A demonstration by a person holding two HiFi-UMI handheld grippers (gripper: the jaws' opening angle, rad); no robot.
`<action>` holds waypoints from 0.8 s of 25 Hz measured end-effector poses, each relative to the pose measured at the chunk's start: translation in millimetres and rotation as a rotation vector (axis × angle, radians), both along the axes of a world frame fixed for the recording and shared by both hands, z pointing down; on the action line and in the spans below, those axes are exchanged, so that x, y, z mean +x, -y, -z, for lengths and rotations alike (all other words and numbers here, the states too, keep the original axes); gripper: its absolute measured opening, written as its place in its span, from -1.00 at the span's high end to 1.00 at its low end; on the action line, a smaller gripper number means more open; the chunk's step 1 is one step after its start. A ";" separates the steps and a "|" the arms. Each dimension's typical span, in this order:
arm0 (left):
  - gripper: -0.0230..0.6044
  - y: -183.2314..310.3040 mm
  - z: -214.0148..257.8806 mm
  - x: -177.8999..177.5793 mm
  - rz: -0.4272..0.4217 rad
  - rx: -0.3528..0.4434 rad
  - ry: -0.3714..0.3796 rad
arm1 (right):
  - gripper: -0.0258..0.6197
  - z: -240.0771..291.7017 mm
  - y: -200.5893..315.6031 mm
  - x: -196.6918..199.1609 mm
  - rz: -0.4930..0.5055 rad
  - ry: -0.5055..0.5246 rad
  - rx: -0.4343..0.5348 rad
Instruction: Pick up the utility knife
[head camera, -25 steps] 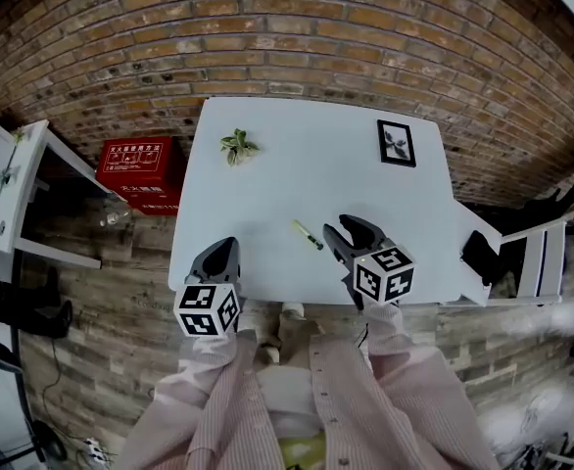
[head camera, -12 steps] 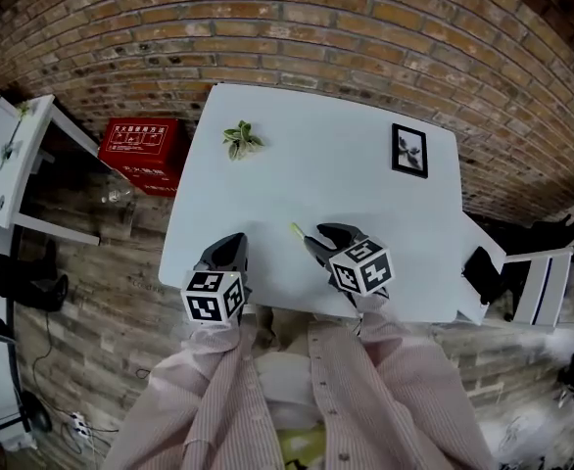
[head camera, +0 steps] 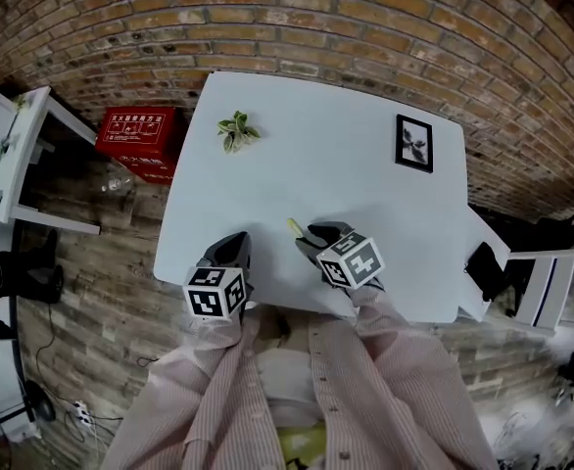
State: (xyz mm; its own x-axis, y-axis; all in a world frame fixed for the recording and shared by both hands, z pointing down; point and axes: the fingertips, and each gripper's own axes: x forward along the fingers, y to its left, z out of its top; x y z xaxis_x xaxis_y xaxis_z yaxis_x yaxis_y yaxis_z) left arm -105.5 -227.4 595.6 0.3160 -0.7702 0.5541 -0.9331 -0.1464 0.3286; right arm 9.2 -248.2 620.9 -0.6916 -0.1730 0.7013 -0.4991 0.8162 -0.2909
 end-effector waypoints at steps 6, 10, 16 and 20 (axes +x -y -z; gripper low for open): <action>0.95 -1.2 -2.3 1.7 -0.024 -0.017 -0.002 | 0.44 -15.3 -3.6 -2.9 0.022 -0.090 -0.018; 0.95 -1.9 -2.5 4.9 -0.056 -0.025 -0.008 | 0.44 -21.3 -7.3 -2.6 0.030 -0.133 -0.024; 0.96 0.1 -3.0 7.6 -0.098 -0.036 -0.011 | 0.46 -24.1 -6.5 -2.3 0.022 -0.177 -0.006; 0.95 -0.4 -2.5 7.7 -0.112 -0.039 -0.013 | 0.62 -24.2 -6.3 1.0 0.048 -0.245 0.055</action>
State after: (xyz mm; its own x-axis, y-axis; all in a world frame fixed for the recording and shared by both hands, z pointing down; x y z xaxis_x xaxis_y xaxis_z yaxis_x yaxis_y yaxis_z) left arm -97.8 -227.0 598.0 0.4064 -0.7075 0.5782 -0.9071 -0.2364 0.3482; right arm 10.2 -241.8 645.1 -0.5106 -0.1866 0.8393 -0.5095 0.8520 -0.1205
